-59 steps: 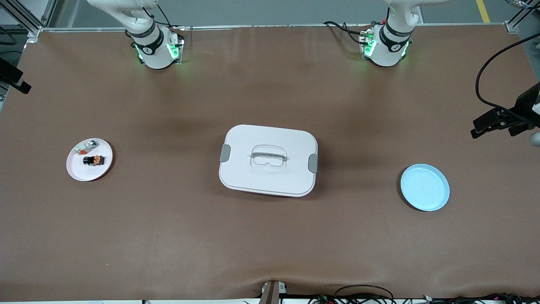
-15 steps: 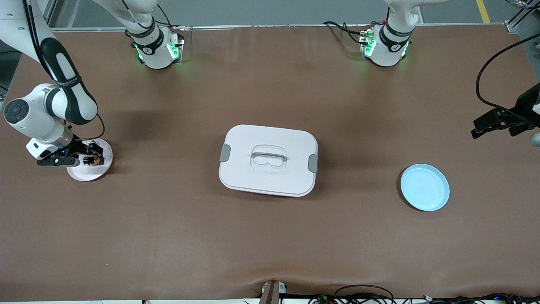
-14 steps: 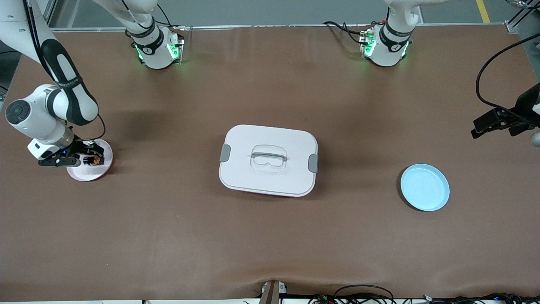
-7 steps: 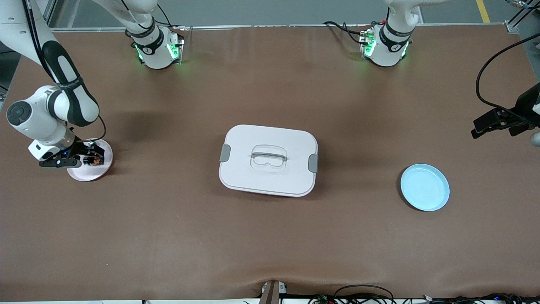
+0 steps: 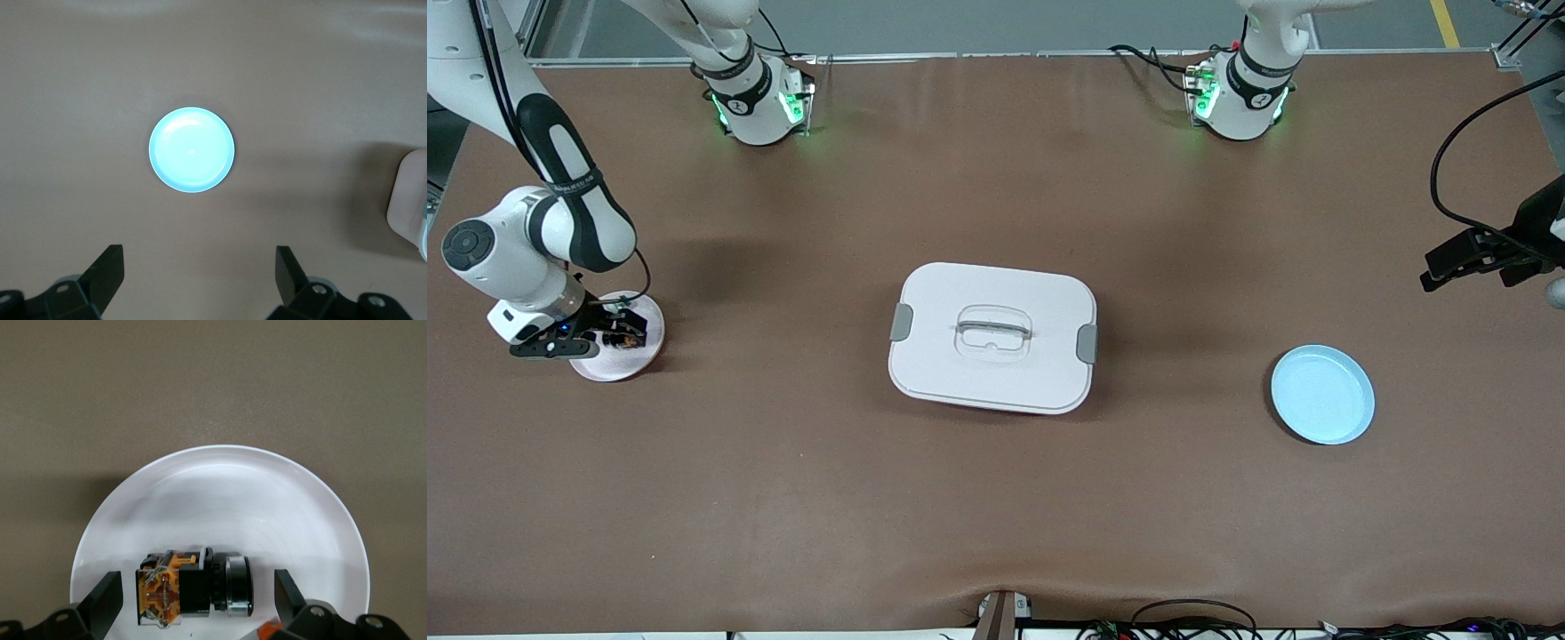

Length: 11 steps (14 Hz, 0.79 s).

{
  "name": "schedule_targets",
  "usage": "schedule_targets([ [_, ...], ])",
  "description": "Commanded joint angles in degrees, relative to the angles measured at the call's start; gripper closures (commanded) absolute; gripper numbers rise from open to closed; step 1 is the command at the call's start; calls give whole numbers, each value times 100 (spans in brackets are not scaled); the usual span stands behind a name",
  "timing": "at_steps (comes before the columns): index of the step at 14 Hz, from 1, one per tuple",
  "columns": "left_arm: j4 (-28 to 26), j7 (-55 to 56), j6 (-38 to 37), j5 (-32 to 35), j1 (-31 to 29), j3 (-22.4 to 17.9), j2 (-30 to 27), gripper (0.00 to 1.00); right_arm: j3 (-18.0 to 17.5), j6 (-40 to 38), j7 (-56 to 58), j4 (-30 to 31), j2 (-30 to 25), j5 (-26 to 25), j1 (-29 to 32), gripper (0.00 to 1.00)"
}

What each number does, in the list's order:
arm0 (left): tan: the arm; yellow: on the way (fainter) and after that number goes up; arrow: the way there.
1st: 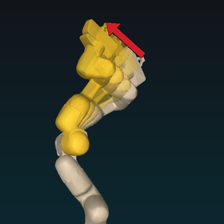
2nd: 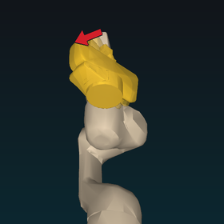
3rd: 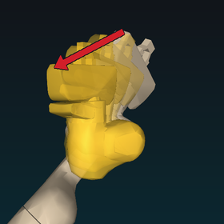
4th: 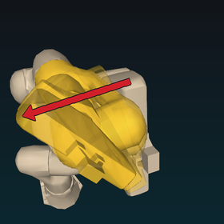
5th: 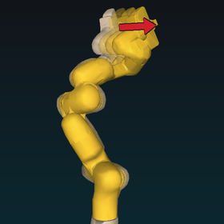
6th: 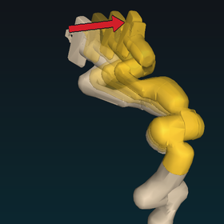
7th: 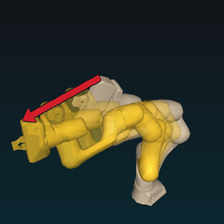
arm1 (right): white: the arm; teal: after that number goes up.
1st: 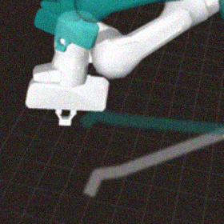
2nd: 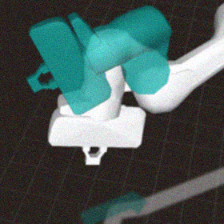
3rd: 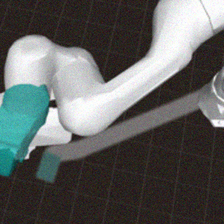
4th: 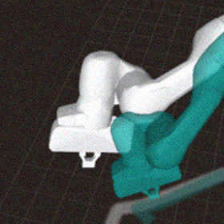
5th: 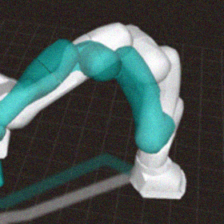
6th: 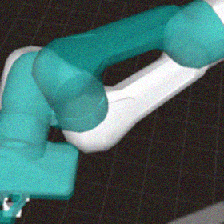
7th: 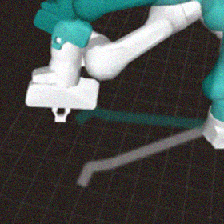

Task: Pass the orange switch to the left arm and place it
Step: 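Close the right gripper on the orange switch and lift it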

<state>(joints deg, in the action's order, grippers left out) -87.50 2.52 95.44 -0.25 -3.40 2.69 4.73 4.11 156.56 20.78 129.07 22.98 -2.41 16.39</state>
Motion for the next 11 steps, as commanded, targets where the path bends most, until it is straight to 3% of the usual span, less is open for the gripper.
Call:
schedule_targets([
  [1,23,-94,-60,-1,-38,12,-25,0,-50,6,40,-119,110,-49,84,0],
  [11,23,-94,-60,8,-38,3,-25,0,-51,-11,40,-127,224,-49,84,0],
])
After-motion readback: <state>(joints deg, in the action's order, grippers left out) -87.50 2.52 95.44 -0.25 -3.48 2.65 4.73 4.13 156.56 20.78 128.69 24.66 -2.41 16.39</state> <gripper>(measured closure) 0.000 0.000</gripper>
